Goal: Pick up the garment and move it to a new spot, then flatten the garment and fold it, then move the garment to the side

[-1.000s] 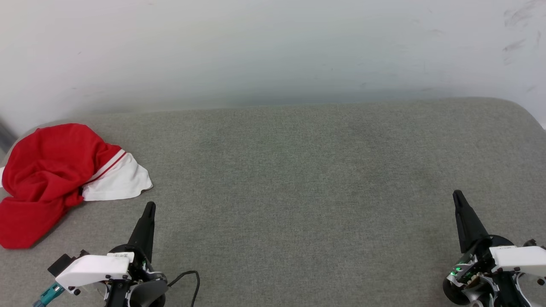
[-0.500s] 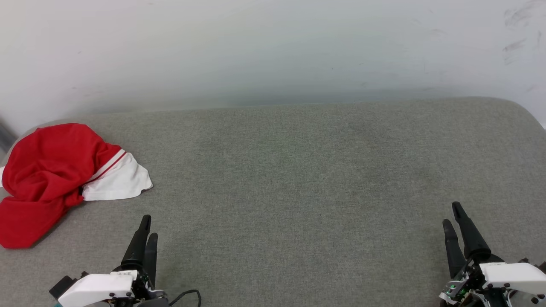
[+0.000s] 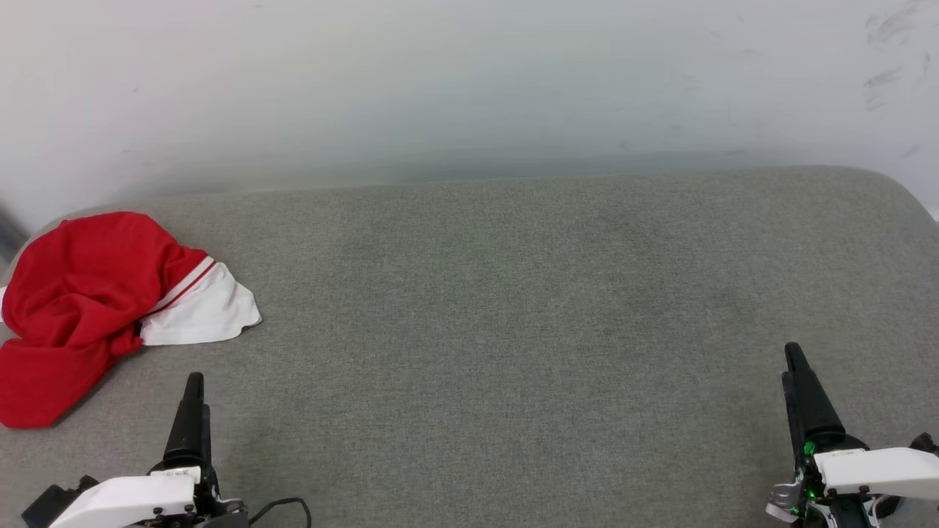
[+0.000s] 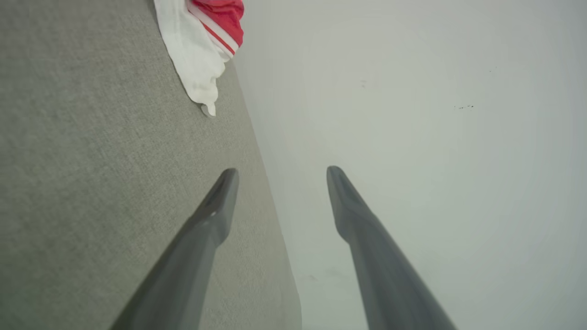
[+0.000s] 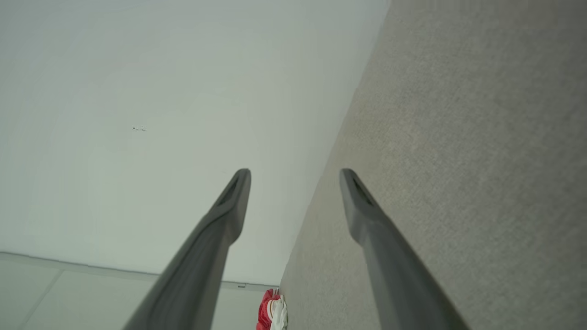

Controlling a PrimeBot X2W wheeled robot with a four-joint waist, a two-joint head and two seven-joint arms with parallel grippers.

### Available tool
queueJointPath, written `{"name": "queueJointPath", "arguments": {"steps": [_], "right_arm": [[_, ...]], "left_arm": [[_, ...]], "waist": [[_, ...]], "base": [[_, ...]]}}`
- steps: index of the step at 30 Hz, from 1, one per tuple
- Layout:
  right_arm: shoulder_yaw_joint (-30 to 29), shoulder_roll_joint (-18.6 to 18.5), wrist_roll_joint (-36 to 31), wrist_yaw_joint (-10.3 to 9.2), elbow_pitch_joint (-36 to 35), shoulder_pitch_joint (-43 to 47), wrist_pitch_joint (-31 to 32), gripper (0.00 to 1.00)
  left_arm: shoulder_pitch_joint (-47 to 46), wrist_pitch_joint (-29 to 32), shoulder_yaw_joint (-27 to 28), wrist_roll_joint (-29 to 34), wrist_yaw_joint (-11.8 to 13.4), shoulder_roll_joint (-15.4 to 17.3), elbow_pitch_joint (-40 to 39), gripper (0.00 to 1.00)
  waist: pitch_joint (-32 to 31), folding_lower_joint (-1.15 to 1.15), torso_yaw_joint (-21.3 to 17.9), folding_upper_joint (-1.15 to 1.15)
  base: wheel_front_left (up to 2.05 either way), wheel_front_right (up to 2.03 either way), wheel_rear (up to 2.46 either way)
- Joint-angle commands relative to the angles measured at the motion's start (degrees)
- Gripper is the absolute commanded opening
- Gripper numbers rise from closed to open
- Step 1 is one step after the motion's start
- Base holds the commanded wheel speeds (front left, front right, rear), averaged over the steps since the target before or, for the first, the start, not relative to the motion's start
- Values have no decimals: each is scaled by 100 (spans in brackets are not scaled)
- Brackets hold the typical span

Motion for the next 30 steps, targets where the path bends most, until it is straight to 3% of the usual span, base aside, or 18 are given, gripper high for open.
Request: {"name": "queueJointPath", "arguments": {"steps": [1,9,13,23,24,30], "right_arm": [[-51,-12,-354,9,-171,-67,-62,100],[-107,-12,-1892,10,-652,-112,-243,100],[2,-12,-2643,10,-902,-115,-331,100],[288,-12,-4230,11,-1349,-69,-526,100],[319,-12,-4679,11,-1413,-48,-583,100],[285,-11,-5322,11,-1439,22,-688,100]], "left_arm": [[-93,-65,121,249,-7,12,-146,100],[-122,-245,311,1244,79,13,-690,100],[-60,-329,199,1811,243,14,-1169,100],[86,-526,-533,3398,726,16,-2058,100],[117,-582,-789,3931,854,16,-2210,100],[170,-688,-1344,4785,1215,159,-2307,100]], "waist": [[2,0,-2,0],[33,0,-12,0],[54,0,-23,0],[87,0,-47,0],[93,0,-54,0],[103,0,-84,0]], "base": [[0,0,0],[0,0,0],[0,0,0],[0,0,0],[0,0,0],[0,0,0]]}}
